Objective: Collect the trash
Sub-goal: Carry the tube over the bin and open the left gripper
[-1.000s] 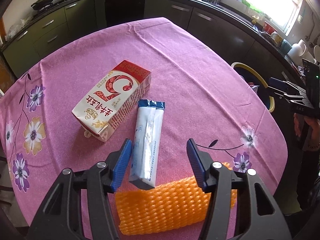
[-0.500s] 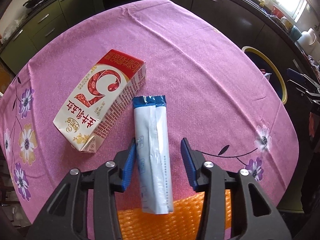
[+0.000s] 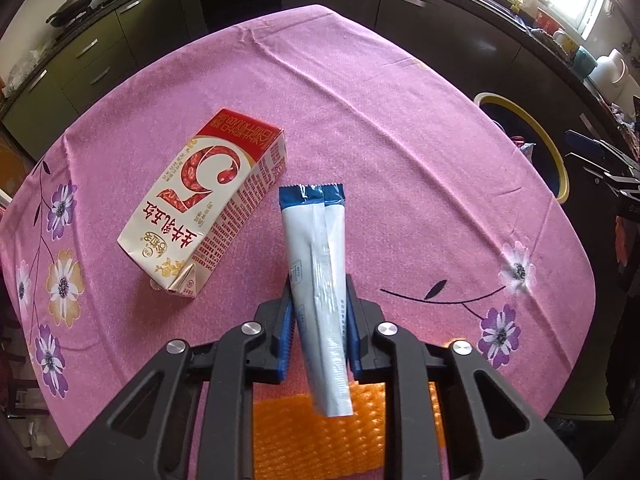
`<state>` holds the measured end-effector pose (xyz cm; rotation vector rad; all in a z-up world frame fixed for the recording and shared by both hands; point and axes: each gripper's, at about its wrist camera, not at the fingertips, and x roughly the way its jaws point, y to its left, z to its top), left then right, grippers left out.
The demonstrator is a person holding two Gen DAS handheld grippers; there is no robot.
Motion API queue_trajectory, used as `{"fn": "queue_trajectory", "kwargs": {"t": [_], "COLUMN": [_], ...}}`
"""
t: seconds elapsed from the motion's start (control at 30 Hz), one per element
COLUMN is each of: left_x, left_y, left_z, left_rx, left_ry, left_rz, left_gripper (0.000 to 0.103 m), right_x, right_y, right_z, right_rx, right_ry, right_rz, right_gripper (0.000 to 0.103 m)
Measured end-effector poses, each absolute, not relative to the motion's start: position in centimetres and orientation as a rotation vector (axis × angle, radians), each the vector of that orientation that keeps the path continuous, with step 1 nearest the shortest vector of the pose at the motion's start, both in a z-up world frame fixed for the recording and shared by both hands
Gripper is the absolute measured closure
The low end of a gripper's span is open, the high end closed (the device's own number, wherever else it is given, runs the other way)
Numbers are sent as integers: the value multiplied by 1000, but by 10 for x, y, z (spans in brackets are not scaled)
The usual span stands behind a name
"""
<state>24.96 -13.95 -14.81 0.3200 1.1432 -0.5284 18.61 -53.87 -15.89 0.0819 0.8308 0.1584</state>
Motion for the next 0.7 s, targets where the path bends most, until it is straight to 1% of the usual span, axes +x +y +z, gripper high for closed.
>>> {"fn": "queue_trajectory", "kwargs": {"t": [0.2, 0.37, 0.53, 0.7], "left_x": [229, 212, 203, 202], "left_y": [-154, -186, -258, -357], "left_z": [-122, -95, -80, -91], "left_rx": [350, 377, 434, 490], "left_ry": [1089, 1040, 1028, 1050], "left_rz": [-578, -671, -828, -978], "left_gripper": [82, 82, 82, 82], "right_x": [176, 155, 124, 91], "right_y": [-544, -568, -610, -651], "right_z": [-151, -143, -138, -137], "right_rx": [85, 99, 150, 217], "right_ry": [806, 778, 749, 731], "right_rz": [142, 64, -48, -127], "right_gripper": [18, 18, 17, 17]}}
